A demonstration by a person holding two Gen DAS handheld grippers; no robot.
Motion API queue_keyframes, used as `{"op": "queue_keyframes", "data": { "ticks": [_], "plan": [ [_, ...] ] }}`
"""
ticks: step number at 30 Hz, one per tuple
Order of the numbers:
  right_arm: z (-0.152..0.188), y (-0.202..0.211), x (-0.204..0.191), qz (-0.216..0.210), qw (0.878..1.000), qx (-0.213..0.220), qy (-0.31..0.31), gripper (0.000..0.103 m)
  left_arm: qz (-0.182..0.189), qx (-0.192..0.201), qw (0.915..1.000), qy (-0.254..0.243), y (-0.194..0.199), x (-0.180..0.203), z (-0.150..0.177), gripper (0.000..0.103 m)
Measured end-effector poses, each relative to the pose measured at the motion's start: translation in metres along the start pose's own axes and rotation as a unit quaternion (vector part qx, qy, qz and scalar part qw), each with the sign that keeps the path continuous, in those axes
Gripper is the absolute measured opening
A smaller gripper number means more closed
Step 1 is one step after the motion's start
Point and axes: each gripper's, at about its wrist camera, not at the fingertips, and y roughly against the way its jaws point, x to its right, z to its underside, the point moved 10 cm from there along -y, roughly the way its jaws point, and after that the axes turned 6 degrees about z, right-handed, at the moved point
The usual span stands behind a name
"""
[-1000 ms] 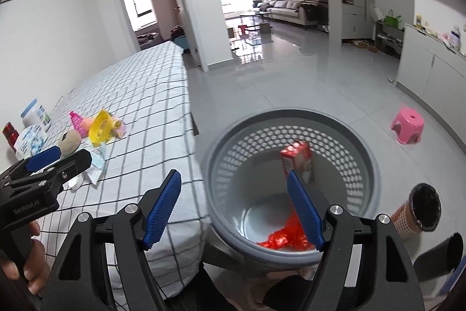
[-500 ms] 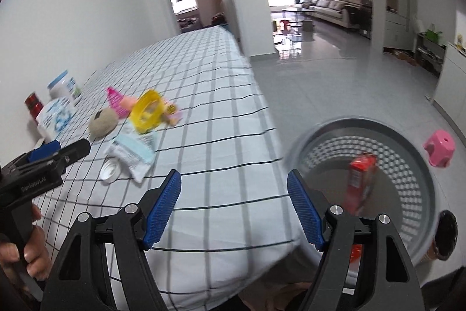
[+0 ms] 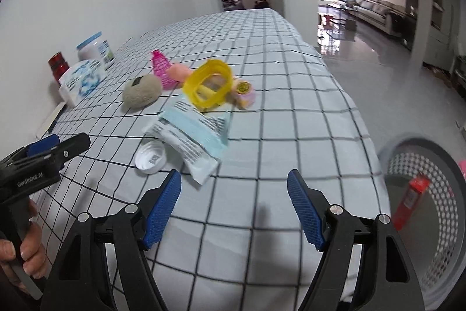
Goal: Collect trash
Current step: 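Move both open tools back over the table items, then grasp the white-and-blue wipes packet with the right tool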
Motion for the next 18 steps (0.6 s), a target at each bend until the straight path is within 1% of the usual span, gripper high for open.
{"op": "queue_keyframes", "data": {
  "ticks": [6,10,14,18],
  "plan": [
    [-0.018,-0.014,-0.018,-0.021,0.998,-0.006,0.059,0.072,-0.010,-0.007,0.9998,0.017,-0.001,-0.008,0.009,0.093],
    [-0.027,-0.025,-0.032,-0.034,0.993,-0.017,0.110,0.072,-0.013,-0.019,0.9994,0.026,-0.006,-0.009,0.017,0.093],
    [-0.031,-0.035,-0.042,-0.047,0.988,-0.025,0.143,0.072,-0.020,-0.024,0.9990,0.032,-0.007,-0.012,0.019,0.093],
    [-0.033,-0.045,-0.049,-0.056,0.984,-0.035,0.164,0.072,-0.024,-0.025,0.9987,0.039,-0.008,-0.014,0.017,0.093]
  ]
}}
